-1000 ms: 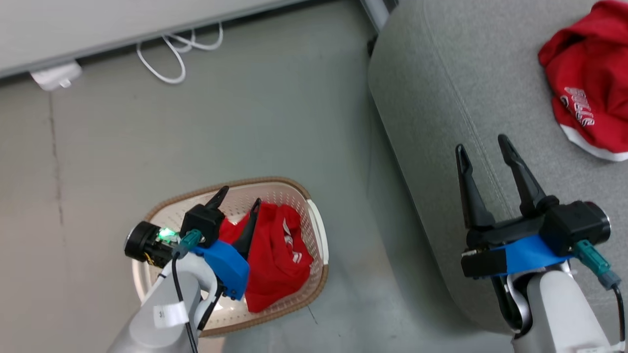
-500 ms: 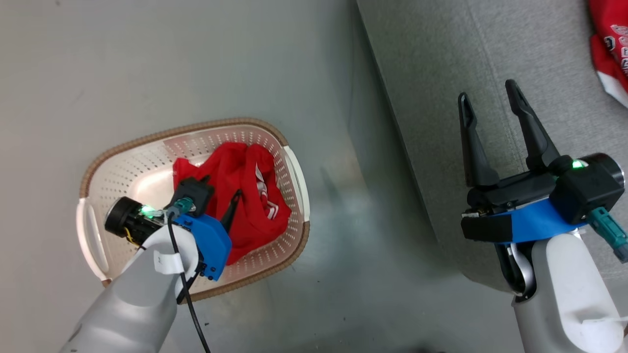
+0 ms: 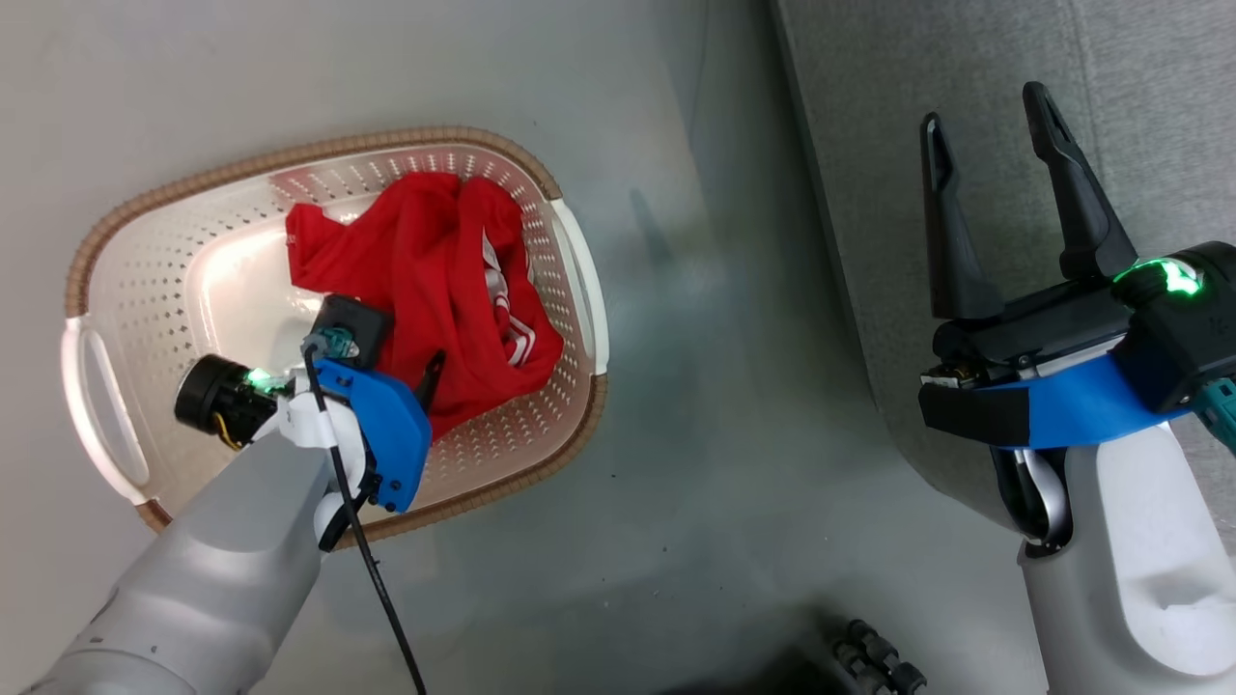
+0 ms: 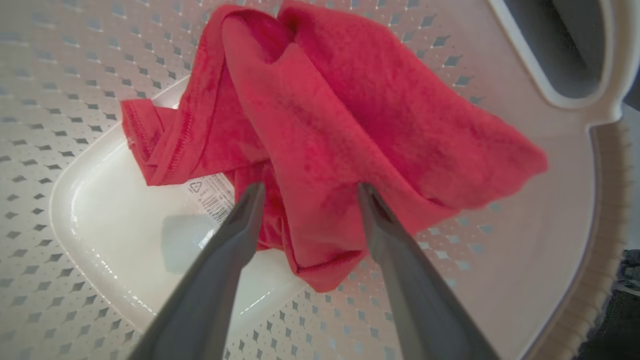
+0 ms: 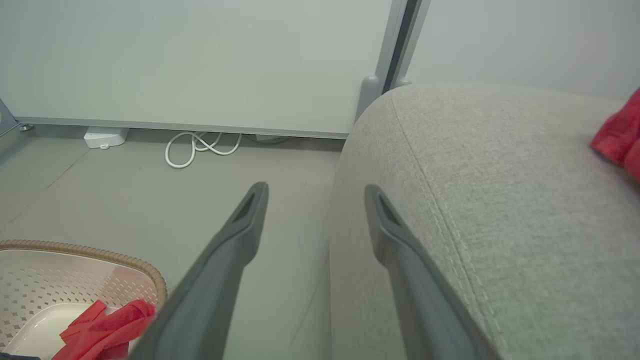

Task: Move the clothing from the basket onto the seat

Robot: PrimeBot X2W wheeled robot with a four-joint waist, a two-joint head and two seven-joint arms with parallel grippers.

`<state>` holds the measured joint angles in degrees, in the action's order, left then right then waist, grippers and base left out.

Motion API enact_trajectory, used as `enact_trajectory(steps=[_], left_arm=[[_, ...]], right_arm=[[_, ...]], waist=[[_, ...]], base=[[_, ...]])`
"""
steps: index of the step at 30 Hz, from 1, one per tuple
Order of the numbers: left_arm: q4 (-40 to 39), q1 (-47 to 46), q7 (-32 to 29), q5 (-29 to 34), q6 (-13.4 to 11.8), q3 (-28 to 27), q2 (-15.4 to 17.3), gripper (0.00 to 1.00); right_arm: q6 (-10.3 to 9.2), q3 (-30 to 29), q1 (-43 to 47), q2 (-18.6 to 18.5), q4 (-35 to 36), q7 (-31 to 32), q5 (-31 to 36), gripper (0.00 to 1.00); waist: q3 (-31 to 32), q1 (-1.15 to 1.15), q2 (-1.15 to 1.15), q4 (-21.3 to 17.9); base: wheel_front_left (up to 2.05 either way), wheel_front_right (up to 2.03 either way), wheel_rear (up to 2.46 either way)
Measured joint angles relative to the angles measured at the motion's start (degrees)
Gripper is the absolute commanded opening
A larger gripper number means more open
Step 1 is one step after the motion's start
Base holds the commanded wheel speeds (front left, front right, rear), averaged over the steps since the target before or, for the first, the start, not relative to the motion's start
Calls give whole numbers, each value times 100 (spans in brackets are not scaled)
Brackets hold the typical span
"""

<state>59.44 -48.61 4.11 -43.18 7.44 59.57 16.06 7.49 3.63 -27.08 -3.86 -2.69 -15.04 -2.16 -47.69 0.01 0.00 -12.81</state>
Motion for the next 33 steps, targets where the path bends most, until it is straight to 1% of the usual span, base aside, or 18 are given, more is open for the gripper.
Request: enact_trajectory(steps=[4, 9, 15, 19, 21, 27, 33], left_arm=[[-112, -193, -143, -316, 0, 357, 83, 100], [-110, -482, -144, -582, 0, 715, 212, 100], [-3, -779, -236, -812, 0, 1060, 222, 100], [218, -986, -263, -808, 0, 1189, 222, 100], [409, -1065, -323, -693, 0, 1247, 209, 100], [938, -1212, -434, -456, 0, 1325, 24, 100], [1177, -1256, -414, -305, 0, 1340, -56, 100]], right_arm=[[0, 5, -37, -3, 53, 0, 2, 100], [0, 20, -85, -4, 149, 0, 1, 100], [0, 20, -99, -1, 302, 0, -2, 100], [0, 23, -119, 10, 455, -1, 2, 100], [-1, 24, -126, 18, 530, -4, 9, 100], [-2, 45, -158, 34, 715, -14, 53, 100], [-1, 46, -174, 52, 772, -14, 104, 100]], waist=[[-240, 0, 0, -3], [-523, 0, 0, -34], [-847, 0, 0, -120], [-1042, -1, 0, -187], [-1122, -1, 0, -216], [-1276, -1, 0, -261], [-1303, -1, 0, -246]], base=[[0, 0, 0], [0, 0, 0], [0, 0, 0], [0, 0, 0], [0, 0, 0], [0, 0, 0], [0, 0, 0]])
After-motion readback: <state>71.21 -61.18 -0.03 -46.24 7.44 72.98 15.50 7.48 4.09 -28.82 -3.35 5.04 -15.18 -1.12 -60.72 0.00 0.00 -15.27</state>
